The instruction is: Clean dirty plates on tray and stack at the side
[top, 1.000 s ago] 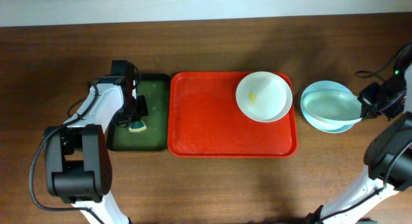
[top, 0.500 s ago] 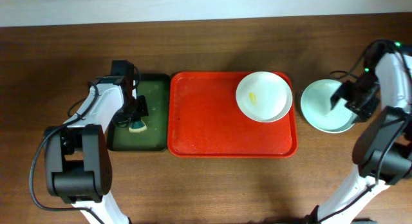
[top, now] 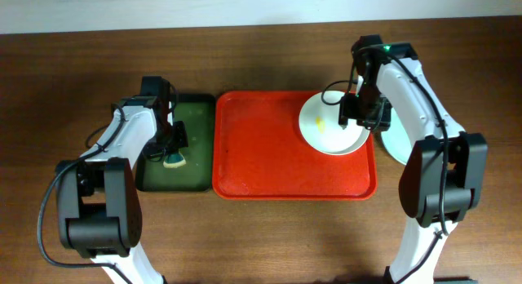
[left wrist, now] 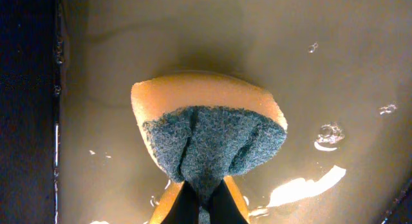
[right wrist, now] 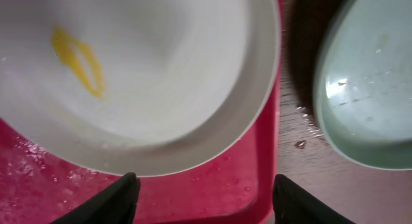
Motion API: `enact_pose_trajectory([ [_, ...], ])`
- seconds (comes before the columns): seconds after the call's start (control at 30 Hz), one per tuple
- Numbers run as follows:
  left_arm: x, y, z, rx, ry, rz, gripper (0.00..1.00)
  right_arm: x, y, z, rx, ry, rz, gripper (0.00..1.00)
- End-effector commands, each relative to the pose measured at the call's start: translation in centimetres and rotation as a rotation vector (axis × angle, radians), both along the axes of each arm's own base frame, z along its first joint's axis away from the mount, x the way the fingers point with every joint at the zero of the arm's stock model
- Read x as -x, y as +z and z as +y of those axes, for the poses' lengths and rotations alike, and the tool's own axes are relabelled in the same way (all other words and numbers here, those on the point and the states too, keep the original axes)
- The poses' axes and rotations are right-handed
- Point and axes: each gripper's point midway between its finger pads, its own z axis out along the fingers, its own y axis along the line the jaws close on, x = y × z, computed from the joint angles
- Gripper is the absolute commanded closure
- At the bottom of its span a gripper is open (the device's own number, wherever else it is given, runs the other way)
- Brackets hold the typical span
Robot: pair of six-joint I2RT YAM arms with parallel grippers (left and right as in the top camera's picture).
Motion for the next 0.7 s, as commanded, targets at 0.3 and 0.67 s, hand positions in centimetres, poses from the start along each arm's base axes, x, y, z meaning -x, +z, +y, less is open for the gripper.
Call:
enact_pose_trajectory([
  [0.3, 0.0, -0.2, -0.1, 0.016, 0.017, 0.004, 1.00, 1.2, -4.4, 7.3, -0.048, 0.248, -0.049, 0.57],
  [0.67, -0.1, -0.2, -0.1, 0.017, 0.017, 0.000, 1.00, -1.3, -4.0, 12.4, -0.087, 0.358, -0.206, 0.47],
])
